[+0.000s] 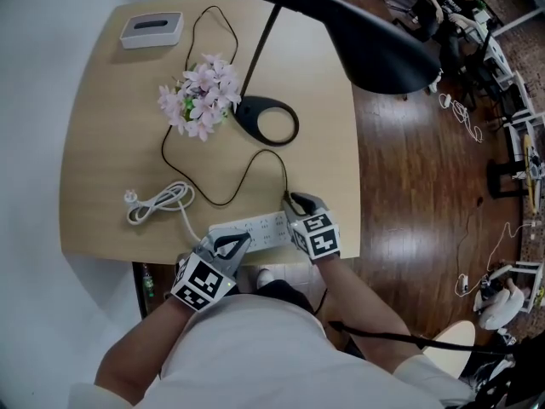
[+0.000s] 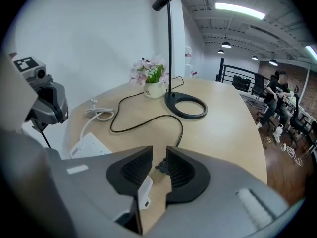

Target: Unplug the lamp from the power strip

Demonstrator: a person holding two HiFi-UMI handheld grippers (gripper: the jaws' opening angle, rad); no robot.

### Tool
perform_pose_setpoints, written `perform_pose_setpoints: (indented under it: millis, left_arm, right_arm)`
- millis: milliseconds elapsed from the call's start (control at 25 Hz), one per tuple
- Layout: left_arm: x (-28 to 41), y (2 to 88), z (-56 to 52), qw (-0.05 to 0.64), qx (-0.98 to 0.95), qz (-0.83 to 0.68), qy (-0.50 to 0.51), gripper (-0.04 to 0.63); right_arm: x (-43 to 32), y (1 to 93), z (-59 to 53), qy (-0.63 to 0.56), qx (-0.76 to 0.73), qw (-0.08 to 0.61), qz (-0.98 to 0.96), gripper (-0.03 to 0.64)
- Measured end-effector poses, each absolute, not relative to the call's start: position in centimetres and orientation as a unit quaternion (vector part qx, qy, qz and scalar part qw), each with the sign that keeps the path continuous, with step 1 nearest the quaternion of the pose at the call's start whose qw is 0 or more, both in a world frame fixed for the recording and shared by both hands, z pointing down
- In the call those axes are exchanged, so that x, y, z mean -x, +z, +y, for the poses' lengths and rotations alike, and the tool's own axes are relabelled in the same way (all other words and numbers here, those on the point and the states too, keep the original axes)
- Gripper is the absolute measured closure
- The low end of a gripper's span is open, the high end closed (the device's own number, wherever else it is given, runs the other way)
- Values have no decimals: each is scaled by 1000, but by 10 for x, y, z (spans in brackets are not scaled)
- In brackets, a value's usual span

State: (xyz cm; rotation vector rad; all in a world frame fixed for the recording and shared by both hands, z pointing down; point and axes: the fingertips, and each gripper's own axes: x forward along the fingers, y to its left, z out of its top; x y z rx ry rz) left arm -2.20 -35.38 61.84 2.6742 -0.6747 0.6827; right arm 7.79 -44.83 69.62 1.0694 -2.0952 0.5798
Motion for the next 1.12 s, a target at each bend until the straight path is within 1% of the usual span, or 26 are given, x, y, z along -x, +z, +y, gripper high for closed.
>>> perform_pose_setpoints:
  millis: [280,480,680,960,1120]
  left_arm:
    - [28,591,-351,130,-931,-264,217,592]
    - [31,560,-326,118,-930,-297,182,592]
    - [45,516,-270,125,-914,-355,150,591]
    - [72,497,-169,150,-882,-416,162,591]
    - [70,476,-130,136,-887,-414,152,591]
  right_arm:
    - [-80,664,-422,206,-412,321,-828,526]
    - [-90,633,-376,201,-396,291,-847,526]
    - [-104,600,-311,195,-365,259,-873,526]
    - [-130,562,-219,198,-339,230,-890,526]
    - [-133,547,-168,185,-341,223,-895,526]
